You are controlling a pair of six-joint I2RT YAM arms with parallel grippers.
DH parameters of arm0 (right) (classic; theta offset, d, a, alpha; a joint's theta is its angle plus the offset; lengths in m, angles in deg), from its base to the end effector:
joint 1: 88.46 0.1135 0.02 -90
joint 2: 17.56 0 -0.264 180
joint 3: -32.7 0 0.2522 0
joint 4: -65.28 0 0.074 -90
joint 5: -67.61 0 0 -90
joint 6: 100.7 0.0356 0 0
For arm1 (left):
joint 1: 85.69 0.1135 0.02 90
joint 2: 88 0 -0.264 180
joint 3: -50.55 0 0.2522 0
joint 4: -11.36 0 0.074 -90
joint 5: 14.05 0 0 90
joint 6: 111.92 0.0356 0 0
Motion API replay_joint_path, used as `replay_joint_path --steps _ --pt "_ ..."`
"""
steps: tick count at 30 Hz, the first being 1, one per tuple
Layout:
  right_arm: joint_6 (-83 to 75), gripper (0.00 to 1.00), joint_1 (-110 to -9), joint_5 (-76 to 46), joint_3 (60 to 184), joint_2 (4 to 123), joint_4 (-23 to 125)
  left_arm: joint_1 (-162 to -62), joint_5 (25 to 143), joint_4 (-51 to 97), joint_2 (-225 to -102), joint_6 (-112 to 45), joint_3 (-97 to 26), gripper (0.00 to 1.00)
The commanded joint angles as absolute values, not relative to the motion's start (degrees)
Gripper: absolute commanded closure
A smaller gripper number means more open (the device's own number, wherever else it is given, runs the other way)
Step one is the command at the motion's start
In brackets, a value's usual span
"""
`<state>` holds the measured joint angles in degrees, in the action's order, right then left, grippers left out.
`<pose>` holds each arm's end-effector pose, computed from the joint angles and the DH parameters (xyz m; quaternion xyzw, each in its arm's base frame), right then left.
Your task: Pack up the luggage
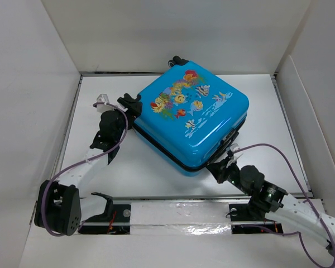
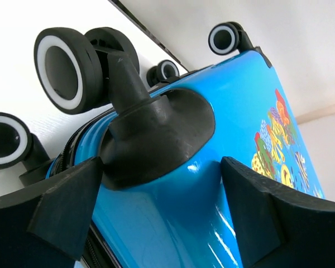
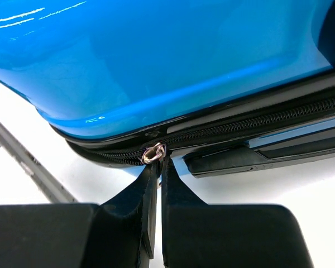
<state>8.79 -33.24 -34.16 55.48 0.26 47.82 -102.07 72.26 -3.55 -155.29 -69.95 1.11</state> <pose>0.0779 0.0995 0.1925 -0.1769 0.7581 0.3142 0.5434 0.2573 -0.0732 0.2741 -0.2189 0.6911 -0.3471 0.5949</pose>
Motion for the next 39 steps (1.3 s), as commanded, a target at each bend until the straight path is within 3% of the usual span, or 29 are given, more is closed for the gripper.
replay_joint_path --steps 1,4,10,13,14,15,16,18,20,23,30,39 --pt "8.6 1.00 -31.1 -28.0 60.3 0.5 45.7 -104.5 71.0 6.4 -153.3 -67.2 3.5 0.20" --pt "8.4 1.00 -31.1 -28.5 60.3 -0.8 49.8 -104.5 62.8 8.9 -147.3 -67.8 6.7 0.23" --pt "7.8 1.00 -31.6 -27.5 61.8 3.3 54.1 -103.9 54.1 16.2 -137.4 -69.6 8.0 0.08" --pt "7.0 1.00 -31.6 -27.4 63.2 4.7 53.7 -102.5 53.0 18.2 -132.3 -71.8 9.2 0.08" --pt "6.9 1.00 -31.6 -27.6 63.6 4.5 53.4 -102.5 54.1 18.3 -130.9 -71.3 9.5 0.12" --pt "6.7 1.00 -31.6 -27.8 63.7 4.0 52.8 -103.0 55.3 17.8 -127.9 -68.9 10.2 0.42" --pt "6.7 1.00 -31.6 -28.0 63.8 3.5 52.4 -103.7 56.8 17.6 -126.6 -67.2 10.4 0.65" --pt "6.5 1.00 -31.6 -28.6 64.2 2.1 51.7 -106.0 61.8 17.8 -124.8 -64.2 10.8 1.00" --pt "6.1 1.00 -32.1 -29.3 64.5 1.3 49.4 -108.4 71.6 16.1 -125.8 -61.2 13.3 1.00" --pt "5.4 1.00 -32.1 -30.4 65.9 1.0 47.1 -117.4 75.1 10.8 -129.4 -61.0 18.8 1.00" --pt "4.9 1.00 -32.1 -32.1 67.2 2.9 45.5 -151.1 53.7 4.1 -140.4 -62.5 19.3 1.00" --pt "4.8 1.00 -32.1 -27.2 67.3 9.8 46.5 -154.1 61.2 -17.3 -164.1 -58.9 8.4 1.00"
